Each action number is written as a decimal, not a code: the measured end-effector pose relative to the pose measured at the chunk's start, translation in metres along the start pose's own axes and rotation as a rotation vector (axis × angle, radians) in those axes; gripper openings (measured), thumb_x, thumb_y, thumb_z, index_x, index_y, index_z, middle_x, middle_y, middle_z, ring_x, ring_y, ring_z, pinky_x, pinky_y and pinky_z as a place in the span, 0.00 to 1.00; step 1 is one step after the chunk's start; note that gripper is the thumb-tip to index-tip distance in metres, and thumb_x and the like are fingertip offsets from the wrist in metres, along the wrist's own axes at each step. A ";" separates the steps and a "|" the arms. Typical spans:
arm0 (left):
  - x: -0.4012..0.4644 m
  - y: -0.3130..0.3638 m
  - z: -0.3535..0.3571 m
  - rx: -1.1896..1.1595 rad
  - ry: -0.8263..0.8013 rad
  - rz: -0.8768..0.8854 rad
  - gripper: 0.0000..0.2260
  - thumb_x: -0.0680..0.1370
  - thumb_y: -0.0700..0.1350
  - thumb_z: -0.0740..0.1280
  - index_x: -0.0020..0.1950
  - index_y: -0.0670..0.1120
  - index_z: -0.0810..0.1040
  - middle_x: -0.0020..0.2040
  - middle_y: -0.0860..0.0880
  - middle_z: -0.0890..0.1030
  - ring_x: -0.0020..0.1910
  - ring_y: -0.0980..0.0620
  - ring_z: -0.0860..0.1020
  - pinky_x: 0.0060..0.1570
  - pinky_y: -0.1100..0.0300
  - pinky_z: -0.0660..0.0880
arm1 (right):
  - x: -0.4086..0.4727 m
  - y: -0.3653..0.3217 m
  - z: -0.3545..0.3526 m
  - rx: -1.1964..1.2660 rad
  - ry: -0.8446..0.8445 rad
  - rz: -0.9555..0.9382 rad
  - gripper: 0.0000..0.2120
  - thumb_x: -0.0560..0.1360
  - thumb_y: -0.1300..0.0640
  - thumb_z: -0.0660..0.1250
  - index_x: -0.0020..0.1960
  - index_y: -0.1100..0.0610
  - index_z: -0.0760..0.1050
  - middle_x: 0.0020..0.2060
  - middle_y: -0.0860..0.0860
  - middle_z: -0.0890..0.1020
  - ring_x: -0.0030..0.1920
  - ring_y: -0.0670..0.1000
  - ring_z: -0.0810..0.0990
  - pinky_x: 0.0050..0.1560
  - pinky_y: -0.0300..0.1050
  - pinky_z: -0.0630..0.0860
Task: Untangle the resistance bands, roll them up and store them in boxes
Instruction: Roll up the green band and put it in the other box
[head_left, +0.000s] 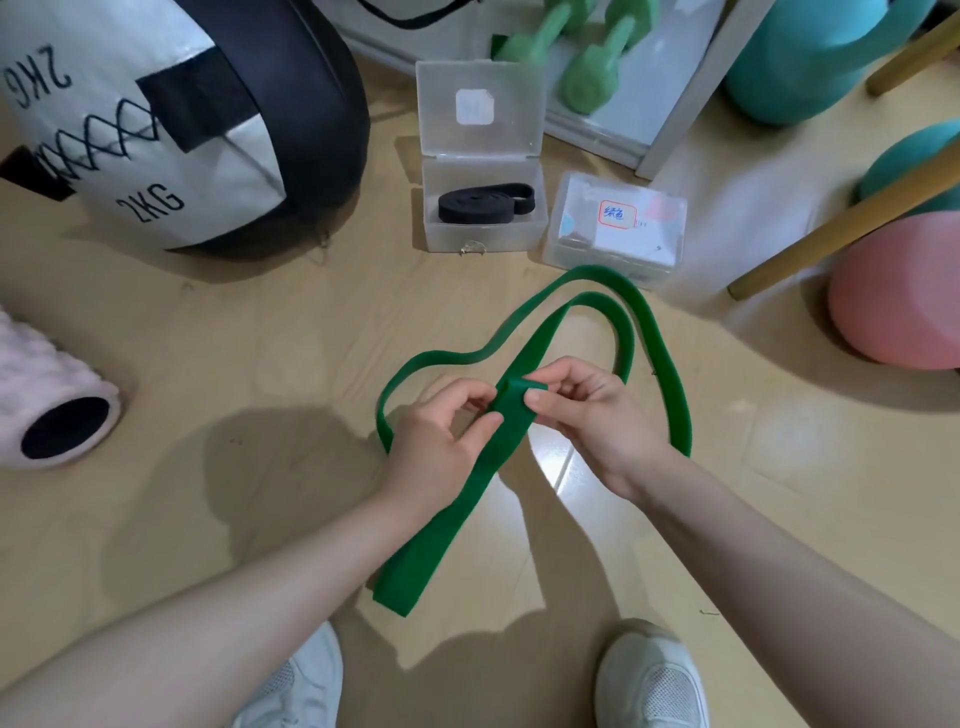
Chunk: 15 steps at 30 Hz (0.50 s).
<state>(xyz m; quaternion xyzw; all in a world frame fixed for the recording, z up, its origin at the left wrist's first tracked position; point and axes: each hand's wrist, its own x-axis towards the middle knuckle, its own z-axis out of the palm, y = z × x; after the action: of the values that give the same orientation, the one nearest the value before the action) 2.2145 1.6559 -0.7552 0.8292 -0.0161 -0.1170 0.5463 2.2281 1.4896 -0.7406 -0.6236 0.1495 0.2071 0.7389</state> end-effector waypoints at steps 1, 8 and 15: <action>0.001 0.004 0.000 -0.078 0.015 -0.062 0.06 0.73 0.40 0.69 0.48 0.50 0.77 0.46 0.54 0.79 0.46 0.61 0.77 0.49 0.71 0.72 | 0.000 -0.002 0.001 -0.023 0.016 -0.033 0.06 0.72 0.70 0.66 0.41 0.61 0.76 0.32 0.48 0.82 0.35 0.45 0.78 0.43 0.38 0.77; 0.006 0.018 0.003 -0.318 -0.050 -0.210 0.09 0.76 0.38 0.66 0.44 0.53 0.74 0.37 0.52 0.78 0.32 0.62 0.76 0.34 0.66 0.73 | -0.006 -0.002 0.011 -0.337 0.066 -0.242 0.12 0.71 0.68 0.69 0.39 0.52 0.77 0.35 0.56 0.81 0.38 0.58 0.78 0.47 0.56 0.77; 0.010 0.019 -0.002 -0.249 -0.098 -0.181 0.09 0.76 0.37 0.65 0.43 0.53 0.73 0.28 0.57 0.78 0.28 0.57 0.74 0.33 0.58 0.73 | -0.013 -0.006 0.007 -0.271 0.015 -0.163 0.08 0.75 0.65 0.64 0.47 0.55 0.78 0.44 0.56 0.81 0.42 0.57 0.81 0.43 0.53 0.81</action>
<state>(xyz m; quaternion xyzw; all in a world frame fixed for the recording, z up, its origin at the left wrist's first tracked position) 2.2261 1.6489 -0.7390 0.7466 0.0469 -0.2071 0.6305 2.2199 1.4937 -0.7278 -0.7291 0.0745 0.1603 0.6612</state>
